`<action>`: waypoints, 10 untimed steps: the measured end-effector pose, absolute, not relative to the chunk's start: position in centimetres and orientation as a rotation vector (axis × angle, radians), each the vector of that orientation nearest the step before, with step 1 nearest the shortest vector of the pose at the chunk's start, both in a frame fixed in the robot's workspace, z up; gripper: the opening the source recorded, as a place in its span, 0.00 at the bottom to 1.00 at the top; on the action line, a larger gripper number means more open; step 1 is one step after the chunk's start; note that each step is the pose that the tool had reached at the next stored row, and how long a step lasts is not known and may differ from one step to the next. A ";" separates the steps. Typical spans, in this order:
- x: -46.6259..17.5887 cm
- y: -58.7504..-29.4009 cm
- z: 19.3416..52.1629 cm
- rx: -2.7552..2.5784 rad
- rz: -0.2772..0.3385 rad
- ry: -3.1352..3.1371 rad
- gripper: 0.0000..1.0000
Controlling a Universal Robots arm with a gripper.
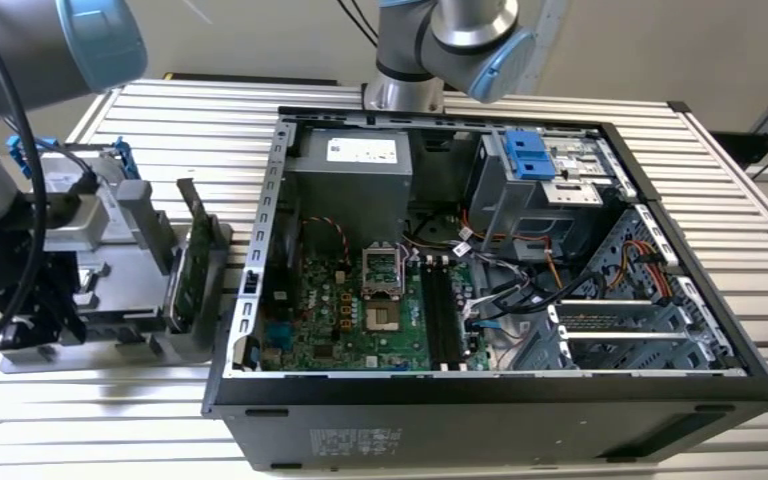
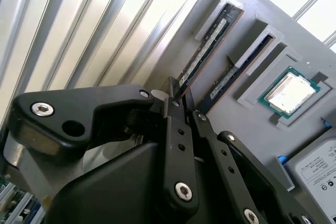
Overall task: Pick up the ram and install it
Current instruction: 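Pick up the ram and move it above insertion slot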
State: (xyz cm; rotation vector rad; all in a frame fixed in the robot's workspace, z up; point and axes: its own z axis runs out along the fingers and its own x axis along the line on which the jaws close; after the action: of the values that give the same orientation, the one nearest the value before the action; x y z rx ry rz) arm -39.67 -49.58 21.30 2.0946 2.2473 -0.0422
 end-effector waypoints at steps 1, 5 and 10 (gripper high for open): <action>-39.7 -49.6 21.4 2.095 -0.042 2.247 0.00; -39.7 -49.6 21.6 2.095 -0.040 2.248 0.00; -39.7 -49.6 22.0 2.097 -0.037 2.250 0.00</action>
State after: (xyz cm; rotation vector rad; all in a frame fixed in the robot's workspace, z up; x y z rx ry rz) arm -39.67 -49.58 22.00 2.0970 2.2498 -0.0368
